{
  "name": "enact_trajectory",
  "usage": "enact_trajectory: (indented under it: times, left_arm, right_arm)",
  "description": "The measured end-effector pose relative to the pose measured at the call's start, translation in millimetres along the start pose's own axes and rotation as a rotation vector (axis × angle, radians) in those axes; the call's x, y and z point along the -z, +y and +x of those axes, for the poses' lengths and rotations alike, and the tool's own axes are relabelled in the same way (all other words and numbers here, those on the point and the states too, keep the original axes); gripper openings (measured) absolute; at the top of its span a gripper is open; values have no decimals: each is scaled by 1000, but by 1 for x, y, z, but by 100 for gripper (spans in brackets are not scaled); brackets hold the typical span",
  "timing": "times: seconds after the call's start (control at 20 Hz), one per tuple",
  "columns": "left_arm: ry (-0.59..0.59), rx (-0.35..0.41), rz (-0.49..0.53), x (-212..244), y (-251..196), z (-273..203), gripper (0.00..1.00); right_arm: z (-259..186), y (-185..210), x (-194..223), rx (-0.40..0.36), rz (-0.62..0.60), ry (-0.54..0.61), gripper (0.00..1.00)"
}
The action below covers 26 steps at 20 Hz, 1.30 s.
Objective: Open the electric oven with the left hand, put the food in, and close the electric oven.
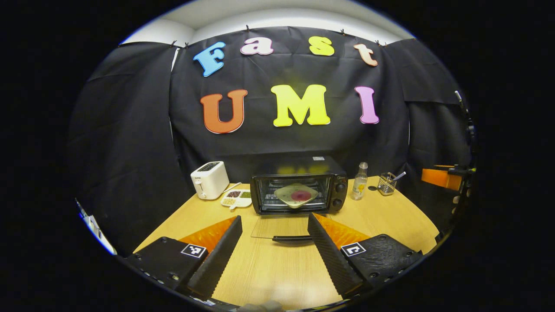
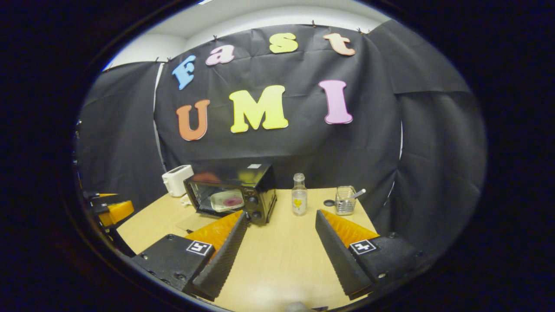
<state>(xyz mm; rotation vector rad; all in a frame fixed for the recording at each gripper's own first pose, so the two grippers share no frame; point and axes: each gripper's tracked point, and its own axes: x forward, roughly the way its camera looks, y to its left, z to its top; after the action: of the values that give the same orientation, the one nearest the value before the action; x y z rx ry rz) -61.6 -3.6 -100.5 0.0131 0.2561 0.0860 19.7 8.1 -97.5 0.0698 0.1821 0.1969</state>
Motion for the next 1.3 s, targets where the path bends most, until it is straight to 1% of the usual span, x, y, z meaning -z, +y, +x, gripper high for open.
enact_trajectory:
  times: [0.1, 0.15, 0.2, 0.25, 0.3, 0.35, 0.4, 0.45, 0.55, 0.6, 0.65, 0.7, 0.85, 1.05, 1.15, 1.2, 1.25, 1.3]
  left_arm:
    - [41, -6, 15, 18, -10, 1, 97]
    - [59, 1, 19, 28, -16, 4, 97]
    - [81, 8, 24, 39, -22, 8, 97]
    - [98, 16, 30, 49, -26, 13, 97]
    - [122, 35, 23, 61, -32, 20, 97]
    - [138, 54, 19, 72, -37, 29, 97]
    - [153, 70, 26, 83, -41, 40, 97]
    - [181, 81, 35, 96, -42, 51, 97]
    - [193, 117, 40, 111, -50, 74, 98]
    - [215, 132, 38, 123, -53, 84, 97]
    - [239, 152, 31, 135, -58, 93, 97]
    - [248, 169, 28, 143, -62, 103, 98]
    - [287, 200, 43, 167, -69, 128, 98]
    - [325, 196, 62, 188, -65, 151, 98]
    - [333, 182, 66, 194, -62, 160, 98]
    - [336, 172, 68, 196, -61, 165, 97]
    - [345, 163, 66, 198, -60, 167, 97]
    - [348, 162, 65, 201, -61, 170, 98]
  right_arm:
    - [-11, -16, 8, 10, -11, 18, 100]
    - [-16, -22, 11, 19, -12, 30, 96]
    - [-22, -28, 15, 34, -9, 42, 96]
    - [-25, -31, 16, 41, -2, 49, 100]
    - [-27, -32, 16, 47, 6, 55, 100]
    - [-29, -36, 15, 64, 3, 59, 100]
    - [-30, -41, 15, 94, -6, 63, 96]
    - [-34, -45, 12, 125, -15, 75, 100]
    - [-36, -38, 1, 147, -14, 64, 100]
    - [-34, -36, 0, 161, -25, 71, 96]
    - [-33, -37, -3, 189, -37, 79, 96]
    - [-35, -37, -8, 218, -47, 75, 100]
    - [-38, -30, -13, 278, -45, 87, 100]
    - [-42, -26, 0, 320, -11, 127, 100]
    - [-44, -31, 1, 342, -13, 131, 100]
    - [-45, -34, 3, 352, -18, 138, 97]
    - [-47, -36, 3, 360, -15, 145, 100]
    - [-49, -37, 1, 365, -12, 143, 100]
